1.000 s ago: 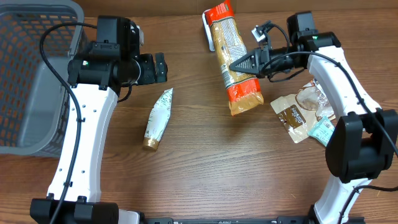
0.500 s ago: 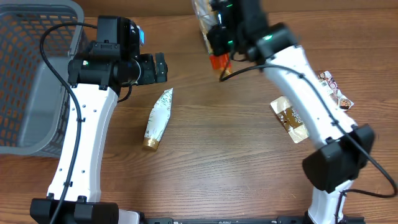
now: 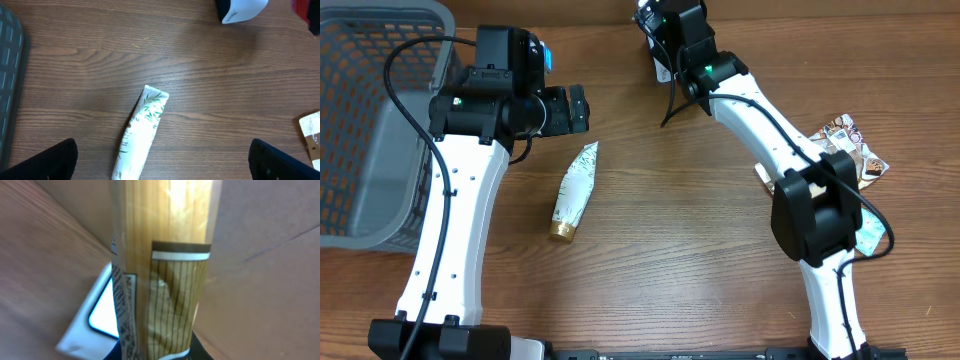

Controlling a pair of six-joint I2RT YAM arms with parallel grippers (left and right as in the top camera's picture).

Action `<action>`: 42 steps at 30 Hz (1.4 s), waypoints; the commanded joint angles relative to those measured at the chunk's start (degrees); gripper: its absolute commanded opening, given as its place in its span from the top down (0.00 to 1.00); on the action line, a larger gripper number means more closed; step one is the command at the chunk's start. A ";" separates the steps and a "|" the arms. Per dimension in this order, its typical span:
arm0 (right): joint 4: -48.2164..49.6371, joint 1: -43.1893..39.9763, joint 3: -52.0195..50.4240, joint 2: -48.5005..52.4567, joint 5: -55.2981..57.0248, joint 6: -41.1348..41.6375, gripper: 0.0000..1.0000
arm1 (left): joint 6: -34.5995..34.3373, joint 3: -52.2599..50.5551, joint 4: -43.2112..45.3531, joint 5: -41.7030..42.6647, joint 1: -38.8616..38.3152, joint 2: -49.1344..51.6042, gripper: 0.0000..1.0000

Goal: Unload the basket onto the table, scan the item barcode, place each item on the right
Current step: 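Hold the spaghetti pack against the white scanner, then carry the spaghetti pack right and set it on the pile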

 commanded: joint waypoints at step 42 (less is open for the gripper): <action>-13.90 -0.74 2.08 -15.39 -15.13 19.06 0.96 | 0.90 1.03 0.00 -0.17 -0.13 -0.72 0.00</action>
